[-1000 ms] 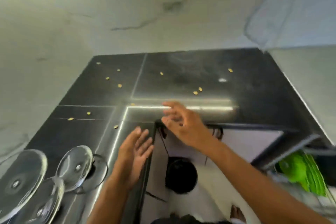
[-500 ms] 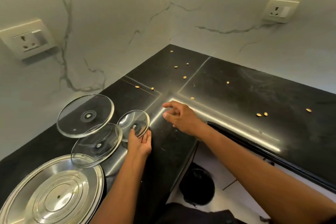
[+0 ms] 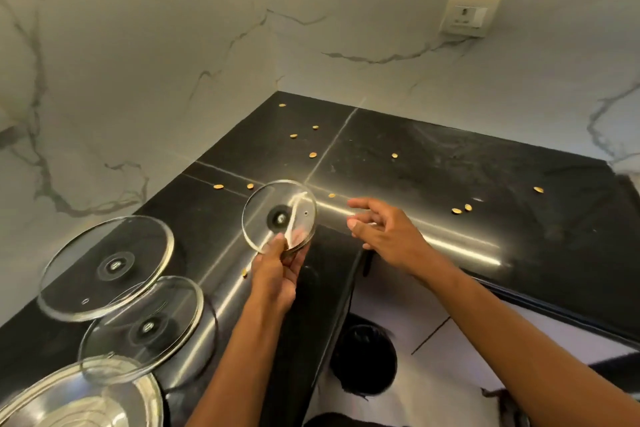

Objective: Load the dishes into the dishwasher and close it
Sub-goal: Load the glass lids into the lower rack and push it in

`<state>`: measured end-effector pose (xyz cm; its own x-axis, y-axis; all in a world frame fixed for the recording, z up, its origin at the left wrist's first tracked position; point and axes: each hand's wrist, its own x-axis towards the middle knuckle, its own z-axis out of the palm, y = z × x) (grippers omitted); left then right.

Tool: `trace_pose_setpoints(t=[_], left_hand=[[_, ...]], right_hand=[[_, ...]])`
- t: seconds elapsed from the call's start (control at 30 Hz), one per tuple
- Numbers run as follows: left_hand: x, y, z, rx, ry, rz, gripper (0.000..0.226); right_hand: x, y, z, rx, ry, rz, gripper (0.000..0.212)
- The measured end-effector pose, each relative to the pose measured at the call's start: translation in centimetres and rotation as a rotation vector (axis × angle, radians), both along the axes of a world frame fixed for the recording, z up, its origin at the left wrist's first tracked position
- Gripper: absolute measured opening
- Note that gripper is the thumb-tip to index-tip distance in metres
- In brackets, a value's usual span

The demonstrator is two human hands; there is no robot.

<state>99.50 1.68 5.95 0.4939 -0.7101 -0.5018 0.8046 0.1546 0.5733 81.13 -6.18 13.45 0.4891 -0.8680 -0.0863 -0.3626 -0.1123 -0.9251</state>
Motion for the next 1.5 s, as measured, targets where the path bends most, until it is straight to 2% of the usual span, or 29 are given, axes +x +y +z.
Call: trace_pose_setpoints(t=[0.1,0.2,0.37,0.47,0.57,0.7,0.83,0.93,1.07,1.13,1.23,1.37,1.5], left_hand=[[-2.2,-2.0,1.7,-0.130,-0.256,-0.389,0.015],[-5.9,-4.6,3.2,-0.252,-0.477,-0.800,0.017],[-15.5,-7.6,4.9,-0.327,-0.580,-1.361,0.023],[-23.0,-7.5,4.5,-0.302,-0.636,-1.566,0.022],[-32.1,-6.2,2.6,-0.220,-0.700,-1.678,0.016],[-44.1,-4.3,-1.8,-0.230,-0.945,-1.805,0.021],[-55.1,-2.7,-7.8,-0.212,-1.065,-1.992,0.034],[-62.8,-1.9,-14.4,-0.220,-1.134,-2.157,0.040],[-71.7,-1.5,-25.6,-0.267,-1.304,-2.285,0.048],[-74.7,-1.5,-30.8,-0.300,-1.418,-2.348,0.053],[-77.9,-1.3,-38.6,-0.311,-1.557,-2.429,0.058],[-79.0,-1.7,-47.2,-0.262,-1.625,-2.552,0.060],[-78.6,-2.6,-52.6,-0.208,-1.678,-2.574,0.059]], right_hand=[[-3.7,-0.3,1.5,0.040,-0.063,-0.102,0.039],[-9.6,-0.1,2.9,0.089,-0.127,-0.196,0.037],[-21.6,3.2,2.8,0.178,-0.197,-0.364,0.021],[-28.8,7.1,0.9,0.276,-0.267,-0.477,0.032],[-36.3,12.2,-2.3,0.311,-0.305,-0.665,0.036],[-46.4,18.9,-7.2,0.365,-0.244,-0.883,0.034],[-56.2,24.3,-14.1,0.362,0.027,-1.107,0.039],[-62.9,27.2,-20.9,0.464,0.153,-1.237,0.017],[-70.9,28.5,-31.4,0.477,0.348,-1.335,0.032],[-74.2,28.5,-36.1,0.459,0.478,-1.337,0.042],[-79.2,28.2,-43.7,0.440,0.573,-1.322,0.043],[-84.7,27.0,-51.5,0.374,0.663,-1.296,0.046],[-88.7,25.0,-56.3,0.245,0.753,-1.307,0.048]])
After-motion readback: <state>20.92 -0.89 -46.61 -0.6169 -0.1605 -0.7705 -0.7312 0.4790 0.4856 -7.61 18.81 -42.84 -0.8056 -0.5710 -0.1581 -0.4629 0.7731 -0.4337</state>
